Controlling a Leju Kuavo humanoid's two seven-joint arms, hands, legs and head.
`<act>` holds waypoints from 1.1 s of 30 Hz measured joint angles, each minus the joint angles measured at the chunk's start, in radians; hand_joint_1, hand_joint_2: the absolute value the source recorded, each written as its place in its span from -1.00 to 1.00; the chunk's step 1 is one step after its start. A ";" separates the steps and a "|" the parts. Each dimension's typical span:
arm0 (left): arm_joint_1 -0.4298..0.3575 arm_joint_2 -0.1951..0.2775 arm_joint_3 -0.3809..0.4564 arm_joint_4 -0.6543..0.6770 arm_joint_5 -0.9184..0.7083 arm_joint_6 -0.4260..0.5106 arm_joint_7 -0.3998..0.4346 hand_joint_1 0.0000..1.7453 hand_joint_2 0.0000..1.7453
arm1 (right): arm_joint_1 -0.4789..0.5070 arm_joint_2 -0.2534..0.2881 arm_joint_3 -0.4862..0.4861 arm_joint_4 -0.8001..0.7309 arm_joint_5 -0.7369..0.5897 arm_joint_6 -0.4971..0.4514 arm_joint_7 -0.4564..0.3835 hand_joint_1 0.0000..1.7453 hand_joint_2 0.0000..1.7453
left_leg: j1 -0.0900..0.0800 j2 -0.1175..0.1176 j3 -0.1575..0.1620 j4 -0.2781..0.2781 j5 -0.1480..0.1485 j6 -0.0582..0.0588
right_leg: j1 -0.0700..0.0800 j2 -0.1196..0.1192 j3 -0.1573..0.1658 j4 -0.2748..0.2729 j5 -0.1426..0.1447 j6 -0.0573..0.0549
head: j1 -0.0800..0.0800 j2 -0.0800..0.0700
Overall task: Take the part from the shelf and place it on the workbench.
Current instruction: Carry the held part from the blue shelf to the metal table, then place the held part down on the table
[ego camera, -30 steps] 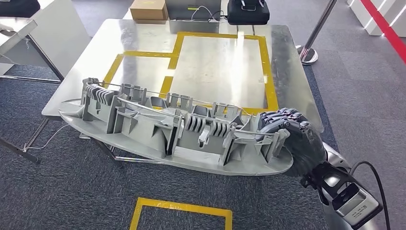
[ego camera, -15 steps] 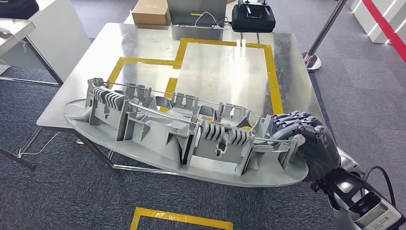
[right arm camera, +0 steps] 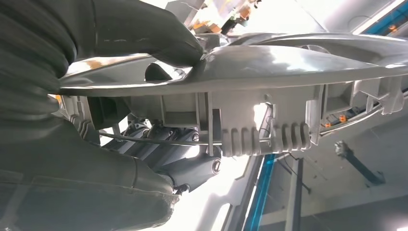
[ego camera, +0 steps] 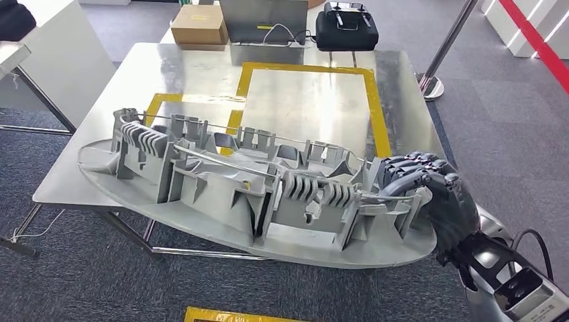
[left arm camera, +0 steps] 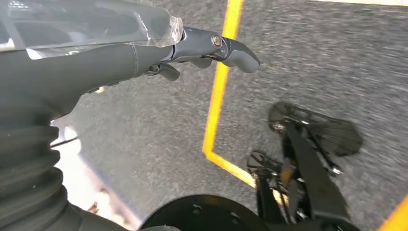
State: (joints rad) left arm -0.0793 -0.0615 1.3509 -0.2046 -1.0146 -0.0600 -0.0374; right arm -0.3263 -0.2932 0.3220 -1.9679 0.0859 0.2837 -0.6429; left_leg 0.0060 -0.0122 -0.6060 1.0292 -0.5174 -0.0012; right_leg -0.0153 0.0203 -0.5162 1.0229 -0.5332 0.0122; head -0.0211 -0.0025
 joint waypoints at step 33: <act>0.013 0.002 0.002 -0.006 -0.007 0.023 -0.008 -1.00 1.00 | 0.023 0.041 0.072 0.012 0.190 -0.192 -0.008 1.00 1.00 | -0.002 0.012 -0.009 0.012 0.035 0.006 | 0.007 -0.008 0.050 -0.019 -0.045 -0.003 | -0.002 0.000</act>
State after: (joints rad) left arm -0.0661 -0.0595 1.3524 -0.2105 -1.0215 -0.0369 -0.0452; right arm -0.3037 -0.2524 0.3936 -1.9564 0.2763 0.0913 -0.6511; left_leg 0.0042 -0.0004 -0.6155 1.0416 -0.4824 0.0044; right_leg -0.0081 0.0128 -0.4661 1.0040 -0.5786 0.0095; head -0.0231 -0.0026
